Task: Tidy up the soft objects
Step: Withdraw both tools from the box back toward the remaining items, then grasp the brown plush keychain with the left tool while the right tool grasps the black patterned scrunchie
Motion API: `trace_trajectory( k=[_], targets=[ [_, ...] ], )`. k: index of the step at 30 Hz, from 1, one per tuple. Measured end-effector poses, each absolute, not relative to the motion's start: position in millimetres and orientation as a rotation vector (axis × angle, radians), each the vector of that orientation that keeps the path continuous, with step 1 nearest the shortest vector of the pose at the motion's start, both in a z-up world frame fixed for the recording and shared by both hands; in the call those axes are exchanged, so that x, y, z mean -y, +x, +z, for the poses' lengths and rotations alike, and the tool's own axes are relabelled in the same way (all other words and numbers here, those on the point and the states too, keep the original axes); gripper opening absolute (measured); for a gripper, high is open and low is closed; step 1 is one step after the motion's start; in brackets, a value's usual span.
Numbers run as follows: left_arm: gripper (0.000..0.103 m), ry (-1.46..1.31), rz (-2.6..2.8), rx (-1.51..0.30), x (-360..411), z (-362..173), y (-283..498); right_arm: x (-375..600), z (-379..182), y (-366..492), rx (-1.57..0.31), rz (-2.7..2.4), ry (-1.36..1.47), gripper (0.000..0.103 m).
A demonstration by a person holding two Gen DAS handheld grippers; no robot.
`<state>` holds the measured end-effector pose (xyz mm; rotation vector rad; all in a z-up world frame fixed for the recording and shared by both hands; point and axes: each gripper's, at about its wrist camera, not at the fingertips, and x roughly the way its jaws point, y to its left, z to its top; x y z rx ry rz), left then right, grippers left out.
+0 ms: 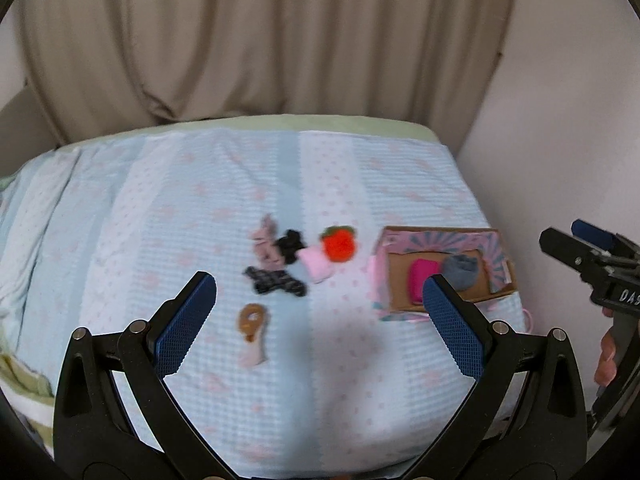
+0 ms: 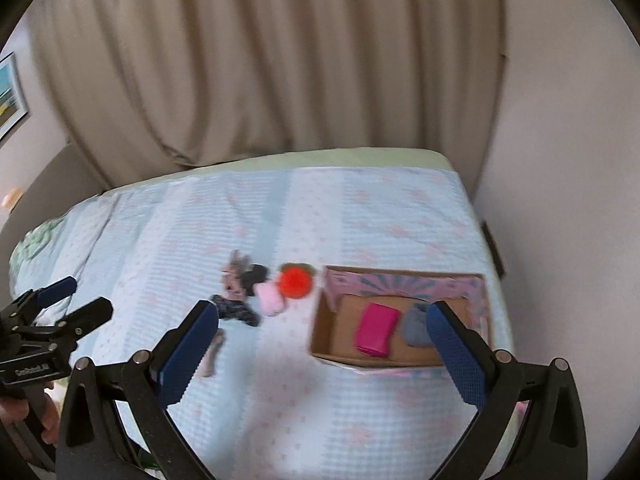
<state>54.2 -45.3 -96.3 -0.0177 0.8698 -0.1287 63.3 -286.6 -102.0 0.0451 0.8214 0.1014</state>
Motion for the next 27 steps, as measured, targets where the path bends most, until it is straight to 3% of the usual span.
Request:
trace_trajectory(
  k=[14, 27],
  targets=[
    [0.103, -0.029, -0.141, -1.009, -64.4, -170.5, 82.2, 168.6, -161.8, 127.3, -0.901, 0.289, 0.026, 0.103],
    [0.102, -0.083, -0.264, -1.139, -78.6, -334.0, 136.7, 118.8, -293.4, 193.5, -1.044, 0.339, -0.063, 0.103]
  ],
)
